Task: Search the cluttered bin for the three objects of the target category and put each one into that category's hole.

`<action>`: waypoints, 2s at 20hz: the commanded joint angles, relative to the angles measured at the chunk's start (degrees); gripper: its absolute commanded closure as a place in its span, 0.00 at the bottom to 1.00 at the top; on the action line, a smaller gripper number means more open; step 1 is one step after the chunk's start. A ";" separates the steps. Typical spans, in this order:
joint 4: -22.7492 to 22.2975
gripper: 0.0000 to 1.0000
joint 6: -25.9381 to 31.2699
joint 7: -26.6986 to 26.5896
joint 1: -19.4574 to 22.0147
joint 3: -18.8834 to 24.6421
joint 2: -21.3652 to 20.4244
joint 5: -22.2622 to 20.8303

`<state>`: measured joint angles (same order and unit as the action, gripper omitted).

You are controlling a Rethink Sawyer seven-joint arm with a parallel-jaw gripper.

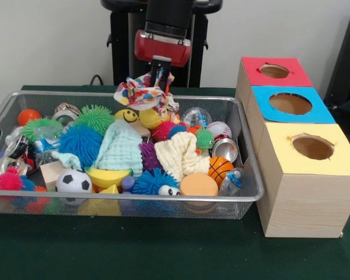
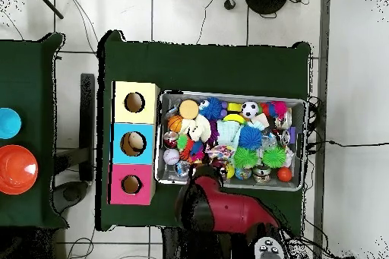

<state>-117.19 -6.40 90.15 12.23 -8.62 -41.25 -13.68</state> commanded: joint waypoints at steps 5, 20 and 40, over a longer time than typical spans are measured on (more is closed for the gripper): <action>-1.37 1.00 5.85 15.29 -5.58 1.79 -0.60 10.78; -0.60 1.00 7.42 18.02 -15.05 0.55 1.40 24.72; 5.46 1.00 13.11 22.13 -30.34 -5.29 5.28 40.90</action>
<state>-116.64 -1.99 97.52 -15.52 -15.57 -38.90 21.90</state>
